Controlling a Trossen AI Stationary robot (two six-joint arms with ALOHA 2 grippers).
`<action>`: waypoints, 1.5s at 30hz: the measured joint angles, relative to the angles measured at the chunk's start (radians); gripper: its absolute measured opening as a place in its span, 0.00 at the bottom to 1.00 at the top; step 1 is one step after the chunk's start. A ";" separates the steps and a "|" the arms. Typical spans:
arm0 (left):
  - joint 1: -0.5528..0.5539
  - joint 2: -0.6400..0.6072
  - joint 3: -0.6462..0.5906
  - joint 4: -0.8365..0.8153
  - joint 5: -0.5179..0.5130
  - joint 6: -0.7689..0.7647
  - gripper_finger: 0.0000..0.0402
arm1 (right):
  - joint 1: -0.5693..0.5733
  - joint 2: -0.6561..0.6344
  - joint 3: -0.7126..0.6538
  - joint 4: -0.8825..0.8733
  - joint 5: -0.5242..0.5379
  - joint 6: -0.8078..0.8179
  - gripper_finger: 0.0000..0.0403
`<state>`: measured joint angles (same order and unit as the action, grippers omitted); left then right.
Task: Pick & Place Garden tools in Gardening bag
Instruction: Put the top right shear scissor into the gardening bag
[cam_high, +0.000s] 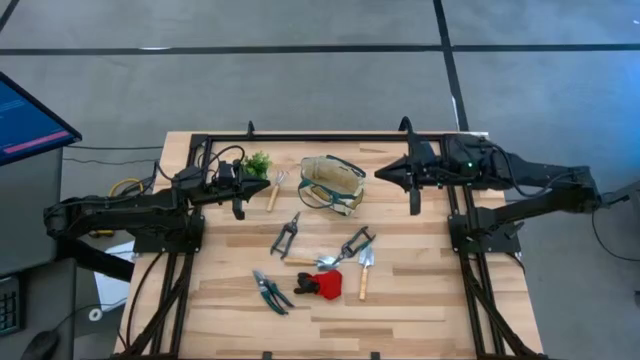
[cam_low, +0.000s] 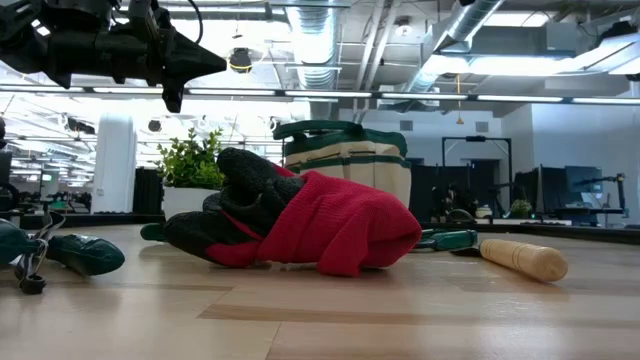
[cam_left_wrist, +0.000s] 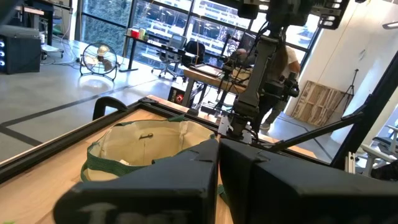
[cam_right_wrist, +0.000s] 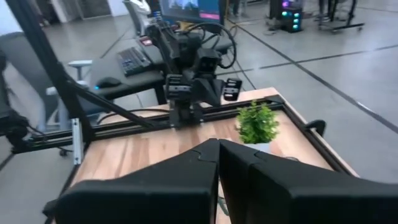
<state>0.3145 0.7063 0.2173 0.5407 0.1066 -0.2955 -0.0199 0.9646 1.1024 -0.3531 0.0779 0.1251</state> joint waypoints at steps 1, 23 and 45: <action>0.000 0.000 0.000 0.000 0.000 0.000 0.01 | 0.014 0.000 -0.004 0.002 0.027 0.000 0.00; 0.000 0.000 0.000 0.002 0.000 0.000 0.01 | 0.080 0.006 -0.031 -0.026 0.078 0.000 0.01; 0.000 0.000 0.000 0.005 0.000 0.002 0.01 | 0.078 0.006 -0.031 -0.028 0.078 -0.003 0.01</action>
<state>0.3145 0.7060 0.2173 0.5453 0.1062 -0.2939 0.0586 0.9703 1.0710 -0.3809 0.1562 0.1223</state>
